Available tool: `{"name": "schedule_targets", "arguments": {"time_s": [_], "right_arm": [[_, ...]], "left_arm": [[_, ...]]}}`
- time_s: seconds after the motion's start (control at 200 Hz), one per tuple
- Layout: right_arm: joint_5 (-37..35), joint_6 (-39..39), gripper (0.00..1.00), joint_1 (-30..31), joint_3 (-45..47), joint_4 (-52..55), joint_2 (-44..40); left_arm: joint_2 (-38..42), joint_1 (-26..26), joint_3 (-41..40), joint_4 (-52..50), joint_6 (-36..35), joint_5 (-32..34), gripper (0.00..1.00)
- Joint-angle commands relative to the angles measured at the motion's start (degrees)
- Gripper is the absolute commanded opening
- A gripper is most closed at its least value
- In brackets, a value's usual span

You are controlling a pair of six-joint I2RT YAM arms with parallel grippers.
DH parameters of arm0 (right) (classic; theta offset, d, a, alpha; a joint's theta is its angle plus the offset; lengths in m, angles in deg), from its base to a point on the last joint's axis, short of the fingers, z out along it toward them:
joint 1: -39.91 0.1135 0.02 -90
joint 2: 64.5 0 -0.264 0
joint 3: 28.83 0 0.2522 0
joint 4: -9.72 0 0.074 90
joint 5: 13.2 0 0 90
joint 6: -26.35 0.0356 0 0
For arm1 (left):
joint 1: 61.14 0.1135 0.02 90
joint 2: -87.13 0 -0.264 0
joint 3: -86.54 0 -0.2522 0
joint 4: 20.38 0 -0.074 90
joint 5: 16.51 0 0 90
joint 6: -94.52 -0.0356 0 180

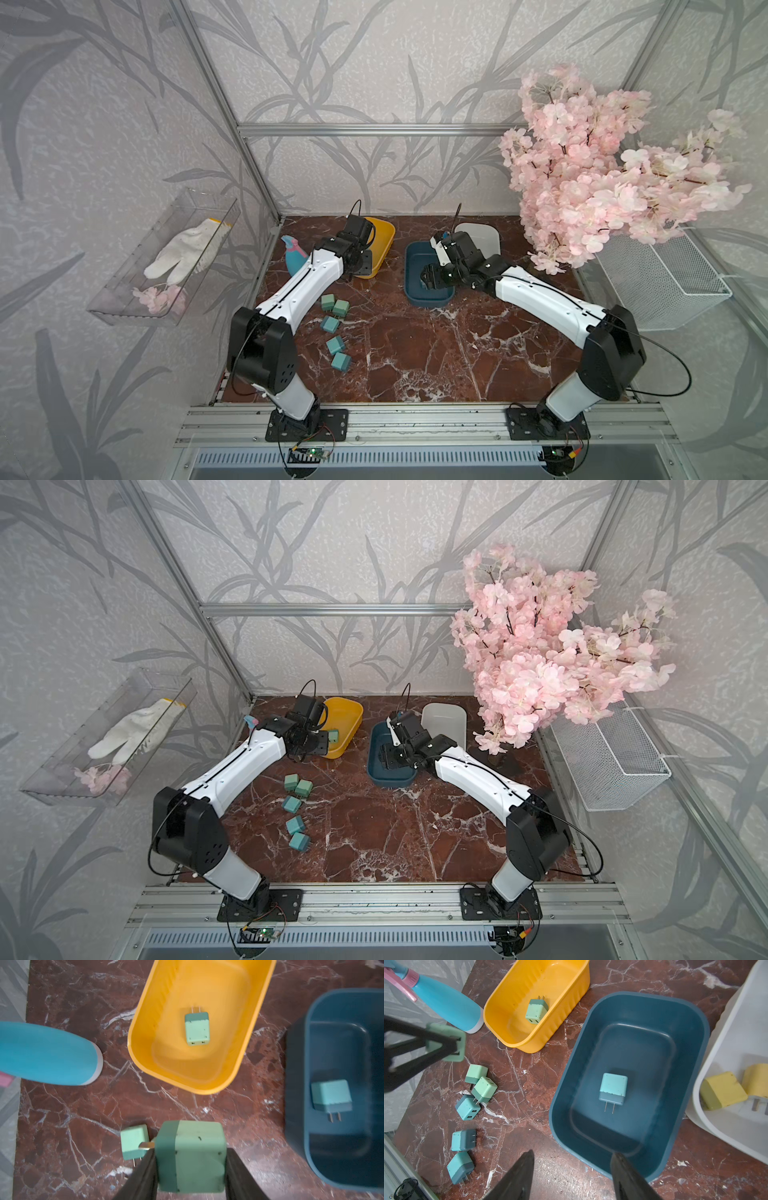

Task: Place the plugs by color into the storage box
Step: Pick up the plug from the center of the board, then place the plug in the storage box.

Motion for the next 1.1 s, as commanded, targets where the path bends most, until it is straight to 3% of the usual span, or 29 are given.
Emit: {"name": "schedule_targets", "arguments": {"time_s": [0.0,0.235,0.625,1.095], "right_arm": [[1.6,-0.8,0.64,0.0,-1.9,0.1,1.5],[12.9,-1.2,0.63,0.1,-0.5,-4.2,2.4],[11.3,-1.3,0.63,0.1,0.3,-3.5,2.7],[12.7,-2.5,0.63,-0.1,-3.6,-4.7,8.5]], "left_arm": [[-6.5,1.6,6.6,0.5,-4.1,-0.2,0.42],[-19.3,5.1,19.0,-1.1,-4.5,-4.9,0.41],[-30.6,7.8,30.0,-3.5,-5.8,-3.4,0.41],[-44.3,9.6,47.0,-1.7,-6.1,-10.8,0.42]]}}
